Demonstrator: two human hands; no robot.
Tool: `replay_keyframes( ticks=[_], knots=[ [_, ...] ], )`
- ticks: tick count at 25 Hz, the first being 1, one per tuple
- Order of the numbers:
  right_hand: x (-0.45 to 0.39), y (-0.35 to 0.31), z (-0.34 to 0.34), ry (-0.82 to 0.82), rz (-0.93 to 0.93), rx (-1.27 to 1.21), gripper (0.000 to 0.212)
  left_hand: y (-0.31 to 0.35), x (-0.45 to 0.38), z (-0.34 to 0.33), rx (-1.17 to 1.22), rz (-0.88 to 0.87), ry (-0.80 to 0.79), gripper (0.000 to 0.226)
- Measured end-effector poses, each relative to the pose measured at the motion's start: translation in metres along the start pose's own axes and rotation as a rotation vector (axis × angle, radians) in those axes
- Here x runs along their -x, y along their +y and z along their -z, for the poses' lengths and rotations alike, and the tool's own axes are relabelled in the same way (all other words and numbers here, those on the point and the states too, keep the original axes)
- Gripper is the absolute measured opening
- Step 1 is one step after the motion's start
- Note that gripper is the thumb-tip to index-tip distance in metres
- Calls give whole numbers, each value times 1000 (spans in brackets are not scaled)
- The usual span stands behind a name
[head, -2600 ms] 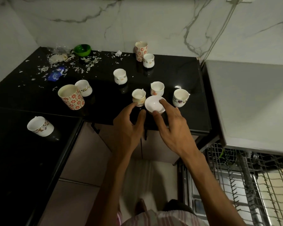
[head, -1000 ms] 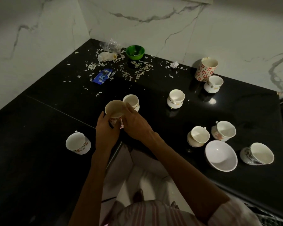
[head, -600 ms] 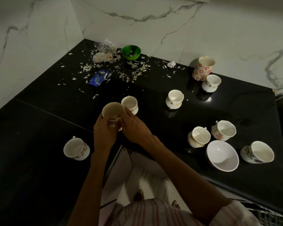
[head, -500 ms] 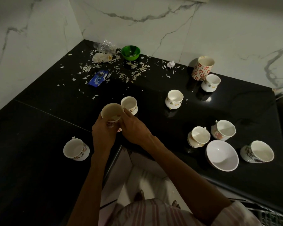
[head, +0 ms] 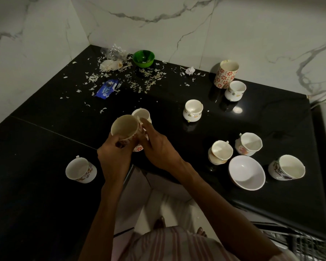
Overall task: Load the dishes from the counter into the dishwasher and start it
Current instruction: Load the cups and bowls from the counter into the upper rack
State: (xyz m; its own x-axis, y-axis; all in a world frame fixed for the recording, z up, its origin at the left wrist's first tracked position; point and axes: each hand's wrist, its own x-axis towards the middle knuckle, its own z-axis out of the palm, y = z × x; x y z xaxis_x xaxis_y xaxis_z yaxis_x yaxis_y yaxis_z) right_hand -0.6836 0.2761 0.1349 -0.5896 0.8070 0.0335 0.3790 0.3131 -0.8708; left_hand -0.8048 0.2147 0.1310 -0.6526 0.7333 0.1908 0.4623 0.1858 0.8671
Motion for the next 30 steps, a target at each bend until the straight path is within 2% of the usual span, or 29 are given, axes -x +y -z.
replay_keyframes(
  ticks=[5, 9, 12, 17, 22, 26, 30],
  knots=[
    [30, 12, 30, 82, -38, -132, 44, 36, 19, -4, 139, 73, -55, 23],
    [62, 25, 56, 150, -158, -293, 45, 52, 36, -16, 297, 189, -145, 19],
    [82, 29, 69, 190, -257, -539, 55, 73, 55, -29, 423, 288, -218, 13],
    [117, 35, 87, 277, -320, -722, 70, 100, 81, -44, 578, 412, -336, 18],
    [159, 43, 106, 327, -278, -715, 69, 113, 105, -56, 607, 468, -433, 24],
    [190, 42, 123, 379, -210, -691, 78, 123, 129, -71, 649, 519, -500, 36],
    [214, 44, 140, 419, -139, -571, 88, 133, 151, -88, 716, 593, -572, 36]
  ],
)
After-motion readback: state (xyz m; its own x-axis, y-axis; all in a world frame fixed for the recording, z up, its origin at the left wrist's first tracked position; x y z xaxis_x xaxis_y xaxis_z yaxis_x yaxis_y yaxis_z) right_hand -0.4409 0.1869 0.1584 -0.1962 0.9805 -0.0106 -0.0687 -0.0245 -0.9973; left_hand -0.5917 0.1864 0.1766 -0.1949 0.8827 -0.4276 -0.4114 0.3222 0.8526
